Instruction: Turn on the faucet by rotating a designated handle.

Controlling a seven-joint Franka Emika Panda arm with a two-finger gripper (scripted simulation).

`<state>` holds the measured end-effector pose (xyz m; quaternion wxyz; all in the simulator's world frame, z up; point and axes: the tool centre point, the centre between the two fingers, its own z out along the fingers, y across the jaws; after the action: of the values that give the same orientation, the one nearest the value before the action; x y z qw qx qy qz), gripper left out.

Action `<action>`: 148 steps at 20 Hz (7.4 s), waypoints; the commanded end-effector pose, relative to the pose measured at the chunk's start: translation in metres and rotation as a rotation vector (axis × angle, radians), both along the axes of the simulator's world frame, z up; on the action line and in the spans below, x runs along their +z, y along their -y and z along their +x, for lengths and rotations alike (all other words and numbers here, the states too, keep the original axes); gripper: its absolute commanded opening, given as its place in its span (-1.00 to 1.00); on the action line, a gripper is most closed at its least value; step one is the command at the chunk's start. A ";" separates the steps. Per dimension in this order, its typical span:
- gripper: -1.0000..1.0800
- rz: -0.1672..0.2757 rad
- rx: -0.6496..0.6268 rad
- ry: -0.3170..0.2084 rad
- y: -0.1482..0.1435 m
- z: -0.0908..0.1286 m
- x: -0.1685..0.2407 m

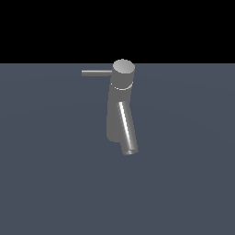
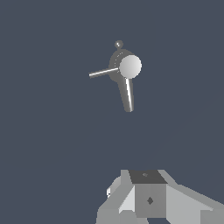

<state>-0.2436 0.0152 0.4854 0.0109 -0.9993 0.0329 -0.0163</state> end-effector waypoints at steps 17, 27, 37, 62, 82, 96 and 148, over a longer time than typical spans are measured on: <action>-1.00 0.155 -0.421 0.123 -0.033 0.040 -0.075; -1.00 0.240 -0.653 0.192 -0.048 0.073 -0.112; -1.00 0.319 -0.865 0.258 -0.057 0.108 -0.143; -1.00 0.473 -1.267 0.383 -0.059 0.189 -0.193; -1.00 0.475 -1.279 0.388 -0.056 0.169 -0.209; -1.00 0.475 -1.280 0.388 -0.054 0.143 -0.227; -1.00 0.476 -1.277 0.389 -0.015 0.107 -0.255</action>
<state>-0.1344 0.0388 0.2337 0.2263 -0.7389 0.6055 -0.1899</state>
